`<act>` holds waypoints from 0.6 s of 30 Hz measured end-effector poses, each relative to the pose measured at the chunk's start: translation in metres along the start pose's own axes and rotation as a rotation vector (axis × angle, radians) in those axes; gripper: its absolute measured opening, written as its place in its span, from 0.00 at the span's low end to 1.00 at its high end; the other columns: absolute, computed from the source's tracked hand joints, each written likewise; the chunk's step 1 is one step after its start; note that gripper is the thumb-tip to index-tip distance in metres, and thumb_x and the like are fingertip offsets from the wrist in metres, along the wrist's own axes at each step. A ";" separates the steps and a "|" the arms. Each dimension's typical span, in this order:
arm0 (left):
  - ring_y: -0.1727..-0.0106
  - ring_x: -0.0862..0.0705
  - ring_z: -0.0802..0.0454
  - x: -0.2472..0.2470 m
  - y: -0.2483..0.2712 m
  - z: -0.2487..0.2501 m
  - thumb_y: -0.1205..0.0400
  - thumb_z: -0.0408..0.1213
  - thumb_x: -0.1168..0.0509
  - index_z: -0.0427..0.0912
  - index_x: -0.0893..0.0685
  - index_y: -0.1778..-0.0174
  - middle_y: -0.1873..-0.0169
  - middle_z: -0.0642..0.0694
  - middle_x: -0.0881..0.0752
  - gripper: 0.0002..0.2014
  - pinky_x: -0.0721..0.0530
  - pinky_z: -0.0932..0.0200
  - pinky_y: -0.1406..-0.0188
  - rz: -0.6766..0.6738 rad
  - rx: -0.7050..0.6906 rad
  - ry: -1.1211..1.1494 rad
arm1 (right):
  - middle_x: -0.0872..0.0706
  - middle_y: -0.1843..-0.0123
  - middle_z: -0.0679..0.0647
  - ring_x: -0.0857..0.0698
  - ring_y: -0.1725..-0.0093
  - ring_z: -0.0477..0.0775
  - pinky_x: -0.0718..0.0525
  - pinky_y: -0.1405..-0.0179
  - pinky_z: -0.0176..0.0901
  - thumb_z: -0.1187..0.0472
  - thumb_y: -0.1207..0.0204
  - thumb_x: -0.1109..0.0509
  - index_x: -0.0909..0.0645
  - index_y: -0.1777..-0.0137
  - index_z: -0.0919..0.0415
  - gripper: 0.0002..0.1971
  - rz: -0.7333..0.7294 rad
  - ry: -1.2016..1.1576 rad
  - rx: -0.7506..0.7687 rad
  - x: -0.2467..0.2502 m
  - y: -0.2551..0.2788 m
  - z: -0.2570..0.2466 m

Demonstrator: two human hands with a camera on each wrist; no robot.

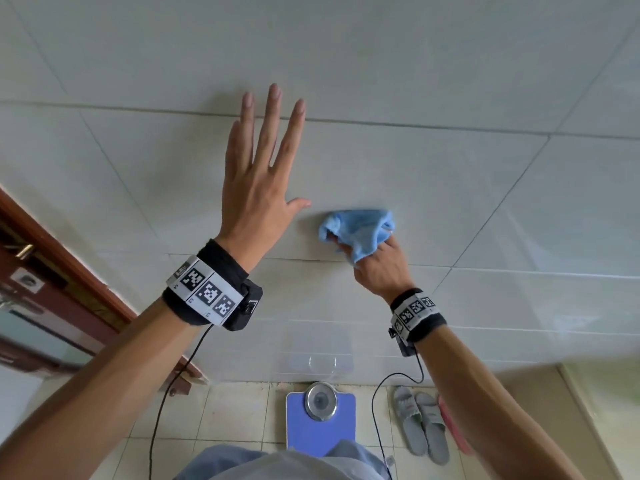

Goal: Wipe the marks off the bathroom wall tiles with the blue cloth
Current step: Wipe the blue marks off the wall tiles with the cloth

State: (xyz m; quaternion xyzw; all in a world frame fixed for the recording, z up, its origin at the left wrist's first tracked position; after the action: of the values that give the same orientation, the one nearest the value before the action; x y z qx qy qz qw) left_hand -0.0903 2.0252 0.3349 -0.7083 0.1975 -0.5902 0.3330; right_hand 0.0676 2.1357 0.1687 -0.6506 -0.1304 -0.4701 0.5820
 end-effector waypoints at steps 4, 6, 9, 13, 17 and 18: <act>0.08 0.51 0.29 0.003 -0.012 0.031 0.35 0.61 0.15 0.45 0.52 0.06 0.08 0.35 0.50 0.70 0.46 0.37 0.09 0.001 0.015 -0.005 | 0.11 0.44 0.58 0.12 0.51 0.67 0.12 0.53 0.60 0.67 0.26 0.37 0.20 0.28 0.46 0.27 0.187 -0.035 -0.125 0.072 -0.018 0.044; 0.08 0.51 0.30 0.006 -0.019 0.043 0.34 0.62 0.16 0.44 0.52 0.06 0.08 0.35 0.50 0.69 0.46 0.37 0.09 0.010 0.027 -0.001 | 0.14 0.35 0.60 0.14 0.46 0.69 0.13 0.50 0.61 0.68 0.24 0.36 0.20 0.23 0.52 0.28 0.394 -0.035 -0.211 0.123 -0.031 0.076; 0.07 0.51 0.31 0.007 -0.027 0.060 0.33 0.63 0.17 0.44 0.52 0.06 0.07 0.36 0.50 0.68 0.46 0.38 0.08 0.020 0.041 0.009 | 0.24 0.18 0.62 0.21 0.25 0.65 0.22 0.28 0.53 0.65 0.16 0.34 0.18 0.23 0.60 0.22 0.592 -0.039 -0.331 0.170 -0.035 0.115; 0.07 0.52 0.32 -0.001 -0.034 0.072 0.34 0.64 0.17 0.44 0.52 0.06 0.07 0.37 0.51 0.69 0.47 0.38 0.08 0.008 0.073 0.001 | 0.27 0.17 0.66 0.25 0.22 0.61 0.27 0.23 0.49 0.57 0.15 0.29 0.16 0.25 0.62 0.21 0.572 0.051 -0.335 0.147 -0.008 0.122; 0.08 0.51 0.29 -0.005 -0.036 0.076 0.34 0.61 0.15 0.43 0.50 0.06 0.08 0.34 0.50 0.69 0.48 0.38 0.08 0.014 0.089 -0.017 | 0.21 0.24 0.56 0.12 0.49 0.68 0.11 0.57 0.58 0.53 0.14 0.31 0.15 0.27 0.57 0.19 0.400 -0.056 -0.360 0.084 0.051 0.110; 0.08 0.50 0.29 -0.006 -0.036 0.077 0.34 0.60 0.15 0.43 0.50 0.06 0.08 0.34 0.50 0.68 0.48 0.37 0.08 0.018 0.084 -0.023 | 0.22 0.28 0.54 0.12 0.55 0.67 0.12 0.63 0.59 0.53 0.13 0.32 0.16 0.26 0.56 0.19 0.358 -0.078 -0.358 0.076 0.062 0.109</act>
State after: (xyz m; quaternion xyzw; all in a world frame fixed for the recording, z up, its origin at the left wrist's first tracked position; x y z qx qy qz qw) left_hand -0.0214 2.0724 0.3495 -0.6986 0.1751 -0.5867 0.3701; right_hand 0.2024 2.1851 0.2001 -0.7737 0.0499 -0.3498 0.5258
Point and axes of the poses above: each hand's wrist, its own y-axis away from the middle knuckle, its own x-axis out of the back of the hand, z = x × y, the point moved 7 cm from there along -y, towards the middle knuckle
